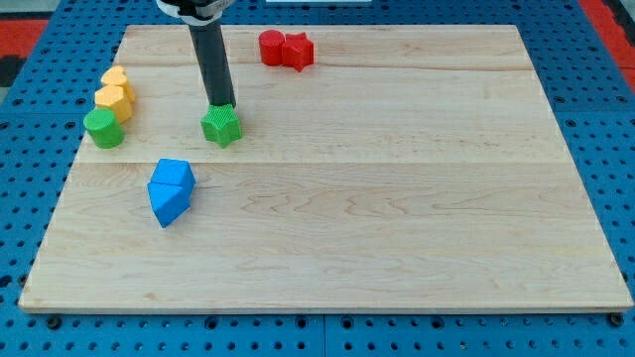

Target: Push green circle into green star

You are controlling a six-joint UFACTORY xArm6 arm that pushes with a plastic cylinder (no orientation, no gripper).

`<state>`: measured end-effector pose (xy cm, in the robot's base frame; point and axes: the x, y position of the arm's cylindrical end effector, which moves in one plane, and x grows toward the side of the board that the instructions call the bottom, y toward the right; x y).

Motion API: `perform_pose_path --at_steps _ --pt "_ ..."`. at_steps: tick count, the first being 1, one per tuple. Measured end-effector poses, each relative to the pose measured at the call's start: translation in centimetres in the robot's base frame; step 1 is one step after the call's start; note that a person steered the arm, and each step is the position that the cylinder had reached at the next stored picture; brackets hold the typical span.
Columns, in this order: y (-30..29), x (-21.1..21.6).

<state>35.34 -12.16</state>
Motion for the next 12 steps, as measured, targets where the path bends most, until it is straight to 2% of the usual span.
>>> perform_pose_path --at_steps 1,2,3,4,5,7,8,10,11,12 --pt "-2.9 -1.6" --pt "-5.9 0.1" --pt "-1.5 2.3" --pt "5.9 2.3" --pt "0.4 2.0" --pt "-9.7 10.4" --pt "-17.9 9.9" --pt "-17.9 3.4" --pt "-16.4 3.4" --pt "-11.4 4.1"
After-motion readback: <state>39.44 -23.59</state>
